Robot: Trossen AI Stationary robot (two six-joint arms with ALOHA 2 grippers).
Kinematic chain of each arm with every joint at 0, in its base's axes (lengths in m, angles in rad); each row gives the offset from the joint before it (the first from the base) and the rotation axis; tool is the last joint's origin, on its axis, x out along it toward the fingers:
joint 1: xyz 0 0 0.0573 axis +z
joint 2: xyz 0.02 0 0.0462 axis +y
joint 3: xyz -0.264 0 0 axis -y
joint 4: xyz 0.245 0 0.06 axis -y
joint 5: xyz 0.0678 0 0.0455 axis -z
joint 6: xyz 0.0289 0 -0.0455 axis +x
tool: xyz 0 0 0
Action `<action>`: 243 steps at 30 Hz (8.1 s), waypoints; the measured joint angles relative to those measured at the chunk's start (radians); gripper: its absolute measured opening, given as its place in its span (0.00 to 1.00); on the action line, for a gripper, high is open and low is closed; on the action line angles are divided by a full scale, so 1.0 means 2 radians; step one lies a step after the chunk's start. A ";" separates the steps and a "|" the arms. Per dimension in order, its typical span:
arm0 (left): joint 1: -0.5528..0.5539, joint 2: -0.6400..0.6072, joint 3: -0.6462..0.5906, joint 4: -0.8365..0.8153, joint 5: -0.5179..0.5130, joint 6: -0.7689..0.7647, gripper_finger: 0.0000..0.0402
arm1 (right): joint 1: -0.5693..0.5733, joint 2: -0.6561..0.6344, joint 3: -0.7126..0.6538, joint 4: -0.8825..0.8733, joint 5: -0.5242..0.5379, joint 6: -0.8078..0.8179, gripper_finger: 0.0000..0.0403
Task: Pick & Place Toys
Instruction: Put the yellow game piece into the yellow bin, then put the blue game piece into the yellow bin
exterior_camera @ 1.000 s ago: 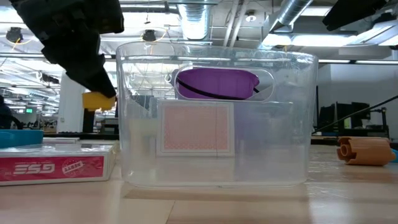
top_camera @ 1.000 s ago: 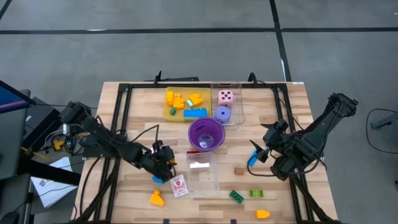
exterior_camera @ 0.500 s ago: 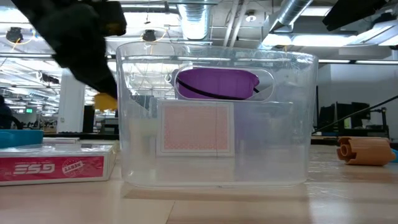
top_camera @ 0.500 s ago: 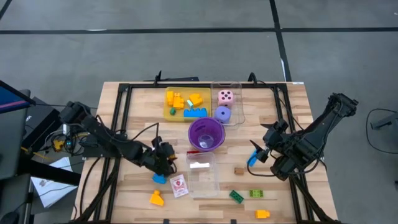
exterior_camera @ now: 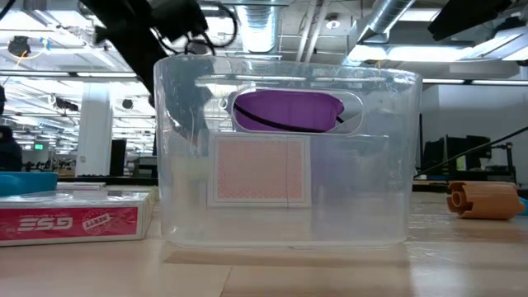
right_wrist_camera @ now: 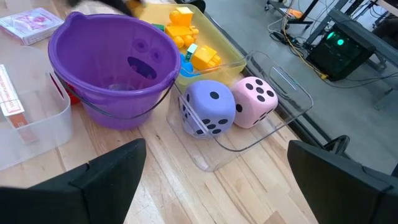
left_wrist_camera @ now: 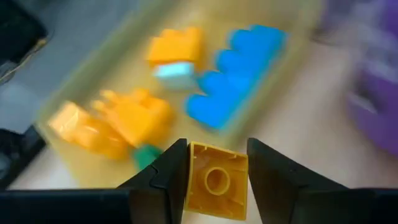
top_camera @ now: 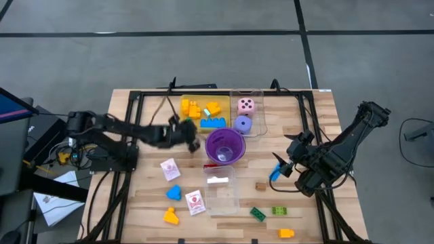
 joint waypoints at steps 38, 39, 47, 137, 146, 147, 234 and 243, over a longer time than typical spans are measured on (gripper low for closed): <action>0.250 0.000 -0.043 0.244 0.191 -0.027 0.33 | -0.002 0.000 0.000 0.000 0.010 -0.002 0.95; 0.249 0.000 -0.044 0.245 0.191 -0.029 0.33 | -0.003 0.000 0.000 0.000 0.010 -0.002 0.95; 0.248 0.000 -0.045 0.262 0.190 -0.031 0.33 | -0.009 0.000 0.000 0.002 0.010 -0.002 0.95; 0.271 0.108 -0.031 0.310 0.137 -0.025 0.52 | -0.008 0.000 0.000 0.004 0.008 -0.003 0.95; 0.271 0.108 -0.031 0.310 0.137 -0.023 0.52 | -0.008 0.000 0.000 0.004 0.008 -0.003 0.95; 0.271 0.108 -0.031 0.310 0.137 -0.022 0.52 | -0.008 0.000 0.000 0.004 0.008 -0.004 0.95; -0.006 -0.140 -0.187 0.610 0.430 0.106 0.52 | -0.061 0.000 -0.083 0.021 -0.305 0.440 0.95; -0.006 -0.140 -0.187 0.594 0.430 0.120 0.52 | -0.116 0.019 -0.123 0.148 -0.346 0.449 0.95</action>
